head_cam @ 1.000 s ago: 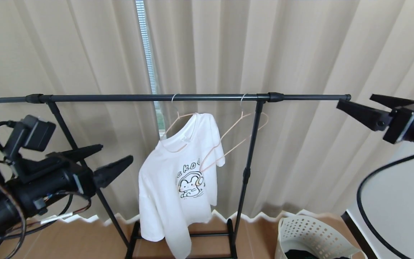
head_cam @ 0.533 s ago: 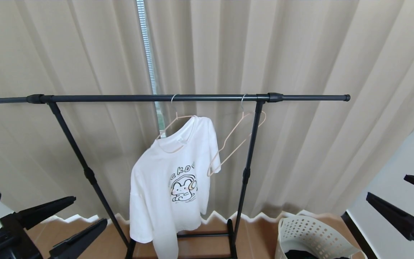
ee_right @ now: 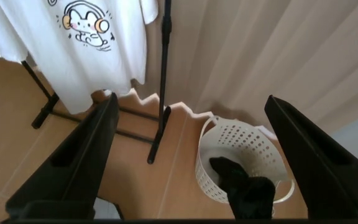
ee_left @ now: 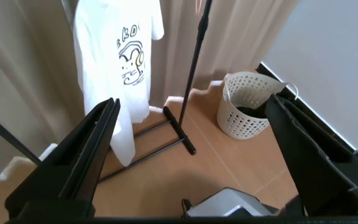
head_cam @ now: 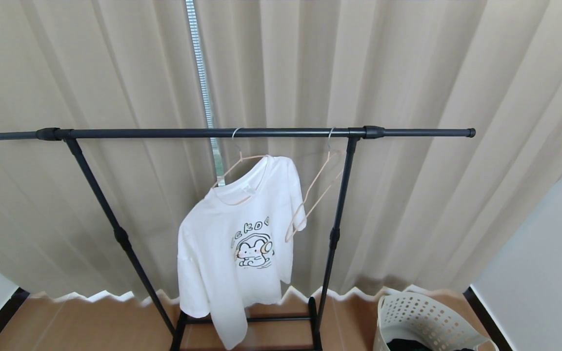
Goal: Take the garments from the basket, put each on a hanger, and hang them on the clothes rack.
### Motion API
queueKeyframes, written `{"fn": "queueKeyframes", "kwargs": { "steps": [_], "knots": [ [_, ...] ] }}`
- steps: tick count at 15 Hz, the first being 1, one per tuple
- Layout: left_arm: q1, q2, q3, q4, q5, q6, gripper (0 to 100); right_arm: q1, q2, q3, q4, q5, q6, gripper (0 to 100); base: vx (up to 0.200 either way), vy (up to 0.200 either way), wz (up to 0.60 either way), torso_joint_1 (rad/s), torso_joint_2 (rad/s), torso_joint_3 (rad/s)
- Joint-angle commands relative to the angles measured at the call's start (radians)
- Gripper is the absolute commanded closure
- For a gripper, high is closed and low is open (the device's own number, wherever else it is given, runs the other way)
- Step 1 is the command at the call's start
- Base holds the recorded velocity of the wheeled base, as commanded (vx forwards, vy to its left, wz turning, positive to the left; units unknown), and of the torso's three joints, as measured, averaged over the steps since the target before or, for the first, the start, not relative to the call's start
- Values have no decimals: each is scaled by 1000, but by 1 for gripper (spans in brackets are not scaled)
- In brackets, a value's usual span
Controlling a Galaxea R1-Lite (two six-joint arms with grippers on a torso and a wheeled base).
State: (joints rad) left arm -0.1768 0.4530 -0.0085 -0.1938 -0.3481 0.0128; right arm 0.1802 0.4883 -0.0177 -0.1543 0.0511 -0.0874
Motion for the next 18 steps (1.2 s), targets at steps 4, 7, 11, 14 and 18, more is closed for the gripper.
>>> {"fn": "queueKeyframes", "kwargs": {
  "steps": [4,7,11,14,18],
  "knots": [
    [13,-364,-27,257,126,-30,0,-57,-398,-18,236,-5,2,0,0,0,0,0,0,0],
    [14,-362,-19,260,251,-13,0,-165,-471,-18,237,-10,12,0,0,0,0,0,0,0],
    [82,-355,-14,258,314,18,0,-171,-488,-18,237,-25,14,0,0,0,0,0,0,0],
    [175,-375,-13,258,310,49,0,-171,-488,-18,236,-28,15,0,0,0,0,0,0,0],
    [172,-453,-4,234,299,16,0,-171,-488,-15,229,-39,37,0,0,0,0,0,0,0]
  ]
}}
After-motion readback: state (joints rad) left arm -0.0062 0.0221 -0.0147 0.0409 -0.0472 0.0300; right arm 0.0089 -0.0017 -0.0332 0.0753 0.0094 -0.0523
